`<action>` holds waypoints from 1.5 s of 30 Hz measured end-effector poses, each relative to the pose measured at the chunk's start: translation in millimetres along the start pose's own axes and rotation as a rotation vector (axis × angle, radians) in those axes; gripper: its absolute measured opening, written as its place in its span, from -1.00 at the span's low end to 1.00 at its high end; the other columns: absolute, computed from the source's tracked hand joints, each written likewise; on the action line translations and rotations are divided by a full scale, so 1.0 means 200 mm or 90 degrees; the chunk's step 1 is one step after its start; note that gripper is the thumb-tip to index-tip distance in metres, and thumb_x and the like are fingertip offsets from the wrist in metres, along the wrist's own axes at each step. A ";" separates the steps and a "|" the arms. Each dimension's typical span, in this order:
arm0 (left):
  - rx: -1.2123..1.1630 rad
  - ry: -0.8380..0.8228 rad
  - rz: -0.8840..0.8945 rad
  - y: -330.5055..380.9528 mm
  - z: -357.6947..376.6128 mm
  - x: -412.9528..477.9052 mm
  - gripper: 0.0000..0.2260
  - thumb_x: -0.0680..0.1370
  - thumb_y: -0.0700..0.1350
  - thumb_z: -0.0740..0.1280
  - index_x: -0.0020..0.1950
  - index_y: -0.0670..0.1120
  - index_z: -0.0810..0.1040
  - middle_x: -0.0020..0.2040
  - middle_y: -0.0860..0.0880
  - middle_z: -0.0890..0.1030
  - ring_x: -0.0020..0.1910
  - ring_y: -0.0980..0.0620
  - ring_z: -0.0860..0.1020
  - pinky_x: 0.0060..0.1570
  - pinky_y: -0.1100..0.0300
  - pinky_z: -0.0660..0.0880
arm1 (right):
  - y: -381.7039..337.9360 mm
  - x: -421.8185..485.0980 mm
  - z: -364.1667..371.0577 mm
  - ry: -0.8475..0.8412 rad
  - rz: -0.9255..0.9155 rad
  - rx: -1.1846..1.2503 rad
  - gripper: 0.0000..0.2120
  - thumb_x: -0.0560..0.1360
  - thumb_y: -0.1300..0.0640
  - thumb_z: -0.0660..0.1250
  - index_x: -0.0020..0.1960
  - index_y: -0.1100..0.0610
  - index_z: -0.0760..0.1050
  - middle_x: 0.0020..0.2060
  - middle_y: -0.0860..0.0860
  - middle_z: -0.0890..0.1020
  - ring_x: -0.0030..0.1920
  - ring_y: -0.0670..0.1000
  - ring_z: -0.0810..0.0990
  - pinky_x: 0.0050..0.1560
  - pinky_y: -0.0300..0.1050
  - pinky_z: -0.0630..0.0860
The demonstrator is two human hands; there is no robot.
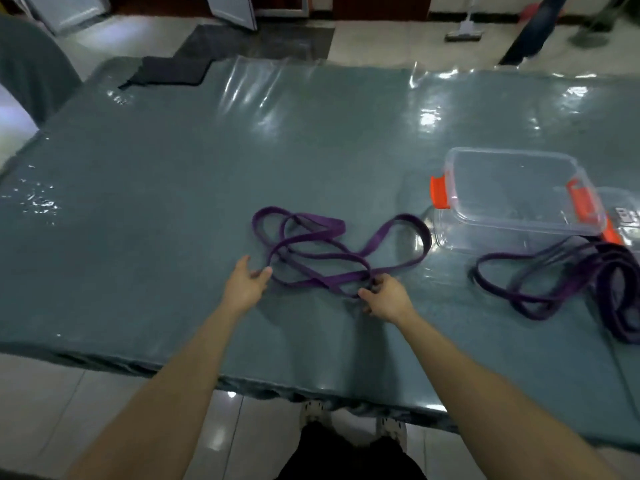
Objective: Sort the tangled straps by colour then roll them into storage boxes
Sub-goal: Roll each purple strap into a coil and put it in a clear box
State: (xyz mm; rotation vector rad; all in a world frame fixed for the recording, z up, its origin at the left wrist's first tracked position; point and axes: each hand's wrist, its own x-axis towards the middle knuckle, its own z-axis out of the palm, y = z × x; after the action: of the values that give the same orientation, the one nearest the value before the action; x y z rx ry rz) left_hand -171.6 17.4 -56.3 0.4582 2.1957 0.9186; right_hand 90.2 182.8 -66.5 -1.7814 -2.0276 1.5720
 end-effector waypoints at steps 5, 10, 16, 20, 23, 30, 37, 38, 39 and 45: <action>-0.126 -0.135 -0.080 -0.01 0.13 0.06 -0.78 0.73 -0.08 0.41 0.22 -0.24 0.61 -0.06 -0.21 0.59 -0.34 -0.05 0.49 -0.39 0.17 0.52 | -0.07 -0.05 0.00 0.061 0.050 0.178 -0.68 0.60 0.29 0.45 0.30 0.34 0.48 -0.06 0.26 0.69 -0.26 0.15 0.67 -0.21 0.05 0.69; -0.178 -0.027 0.025 0.03 0.01 0.14 -0.94 0.72 -0.22 0.38 0.11 -0.21 0.59 -0.15 -0.23 0.61 -0.41 -0.03 0.54 -0.43 0.14 0.54 | -0.11 -0.06 -0.10 0.127 0.020 0.135 -0.78 0.59 0.17 0.47 0.14 0.27 0.57 -0.10 0.20 0.73 -0.22 0.22 0.76 -0.07 0.18 0.75; -0.167 0.130 -0.076 -0.12 -0.26 0.20 -0.59 0.66 -0.13 0.49 0.44 -0.22 0.47 0.09 -0.33 0.70 -0.30 -0.13 0.69 -0.27 0.03 0.71 | -0.05 -0.02 -0.09 -0.025 0.014 0.000 -0.76 0.72 0.18 0.27 -0.01 0.29 0.62 -0.10 0.23 0.73 -0.19 0.20 0.74 -0.09 0.10 0.69; 0.130 0.078 -0.093 -0.30 -0.23 0.05 -0.27 0.56 -0.01 0.60 0.60 -0.19 0.34 0.44 -0.28 0.58 0.35 -0.30 0.61 0.39 -0.22 0.55 | -0.01 0.02 -0.09 0.121 -0.047 -0.152 -0.71 0.64 0.21 0.31 0.34 0.24 0.60 0.23 0.24 0.70 0.22 0.28 0.70 0.33 0.16 0.60; 0.235 0.213 0.089 -0.30 -0.17 -0.04 -0.53 0.56 -0.12 0.54 0.42 -0.19 0.52 0.34 -0.24 0.55 0.28 -0.27 0.59 0.30 -0.17 0.56 | -0.02 0.05 -0.05 0.145 -0.180 -0.199 -0.57 0.60 0.27 0.35 0.46 0.20 0.49 0.43 0.17 0.49 0.24 0.32 0.64 0.31 0.19 0.56; 0.435 0.005 0.433 -0.06 0.13 -0.05 -0.67 0.63 -0.11 0.47 0.39 -0.10 0.66 0.32 -0.09 0.67 0.36 -0.18 0.59 0.45 -0.13 0.46 | -0.04 0.21 -0.06 0.114 -0.218 -0.353 -0.75 0.67 0.19 0.27 0.28 0.19 0.62 0.27 0.17 0.56 0.10 0.34 0.66 0.15 0.19 0.62; 0.614 -0.042 0.434 -0.01 0.26 -0.01 -0.55 0.61 0.33 0.38 0.39 0.10 0.63 0.25 0.04 0.55 0.34 -0.07 0.52 0.56 -0.09 0.23 | -0.05 0.23 -0.10 0.137 -0.275 -0.363 -0.75 0.63 0.13 0.34 0.29 0.16 0.57 0.07 0.19 0.72 0.02 0.33 0.70 -0.04 0.14 0.62; 0.616 -0.045 0.438 -0.01 0.25 -0.01 -0.53 0.61 0.34 0.38 0.39 0.10 0.60 0.26 0.06 0.56 0.34 -0.05 0.52 0.55 -0.10 0.23 | -0.08 0.24 -0.09 0.158 -0.281 -0.340 -0.74 0.63 0.15 0.36 0.30 0.16 0.55 0.13 0.19 0.69 0.03 0.33 0.69 -0.03 0.14 0.60; 0.614 -0.048 0.438 -0.01 0.25 -0.02 -0.51 0.60 0.36 0.37 0.41 0.10 0.57 0.28 0.07 0.57 0.34 -0.04 0.53 0.54 -0.10 0.24 | -0.10 0.25 -0.08 0.175 -0.282 -0.315 -0.71 0.61 0.16 0.38 0.32 0.16 0.52 0.15 0.18 0.67 0.02 0.33 0.69 -0.03 0.15 0.59; 0.603 -0.068 0.424 0.00 0.22 -0.01 -0.48 0.64 0.30 0.36 0.51 0.05 0.52 0.36 0.05 0.61 0.40 -0.03 0.51 0.55 -0.08 0.24 | -0.23 0.35 -0.09 0.147 -0.282 -0.308 -0.47 0.62 0.13 0.36 0.55 -0.01 0.31 0.02 0.20 0.69 -0.02 0.31 0.69 -0.04 0.17 0.63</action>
State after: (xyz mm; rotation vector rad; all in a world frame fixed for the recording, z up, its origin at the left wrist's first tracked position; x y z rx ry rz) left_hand -139.0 37.6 -77.8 1.6980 2.2871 0.0537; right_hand 43.2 255.2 -66.7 -1.3786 -2.5859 0.7677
